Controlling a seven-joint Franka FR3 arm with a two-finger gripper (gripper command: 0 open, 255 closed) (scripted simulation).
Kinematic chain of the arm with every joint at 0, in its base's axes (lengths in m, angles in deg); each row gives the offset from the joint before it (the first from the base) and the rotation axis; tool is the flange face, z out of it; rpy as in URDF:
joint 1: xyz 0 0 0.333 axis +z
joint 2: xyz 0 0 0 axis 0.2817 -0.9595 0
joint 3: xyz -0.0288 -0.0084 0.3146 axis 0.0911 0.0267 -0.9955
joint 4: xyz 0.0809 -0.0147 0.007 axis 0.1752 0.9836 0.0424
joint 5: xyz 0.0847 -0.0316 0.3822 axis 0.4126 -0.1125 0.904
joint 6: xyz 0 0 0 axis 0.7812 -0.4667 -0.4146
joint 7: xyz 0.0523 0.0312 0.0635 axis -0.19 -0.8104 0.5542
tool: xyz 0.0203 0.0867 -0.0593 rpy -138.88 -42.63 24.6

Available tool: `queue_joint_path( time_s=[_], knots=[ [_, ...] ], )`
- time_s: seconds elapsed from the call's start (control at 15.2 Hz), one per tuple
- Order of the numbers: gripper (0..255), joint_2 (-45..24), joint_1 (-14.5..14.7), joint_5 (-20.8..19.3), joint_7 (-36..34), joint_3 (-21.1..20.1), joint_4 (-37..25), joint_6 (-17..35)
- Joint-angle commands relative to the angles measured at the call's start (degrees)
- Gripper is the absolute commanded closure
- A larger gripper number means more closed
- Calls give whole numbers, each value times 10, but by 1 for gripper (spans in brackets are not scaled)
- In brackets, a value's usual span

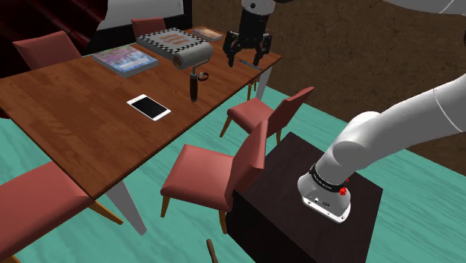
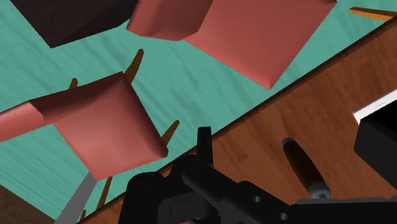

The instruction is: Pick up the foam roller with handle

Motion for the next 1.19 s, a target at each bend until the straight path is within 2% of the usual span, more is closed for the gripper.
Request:
queue_joint_path(
  time_s=[0.0,0.53,0.99,1.12],
  knots=[
    [0,-36,-12,2,-56,-15,-26,19],
    [0,-201,-46,-32,-274,-58,-169,69],
    [0,-346,-48,-85,-449,-56,-327,76],
    [0,-359,-46,-90,-464,-53,-335,83]
  ],
)
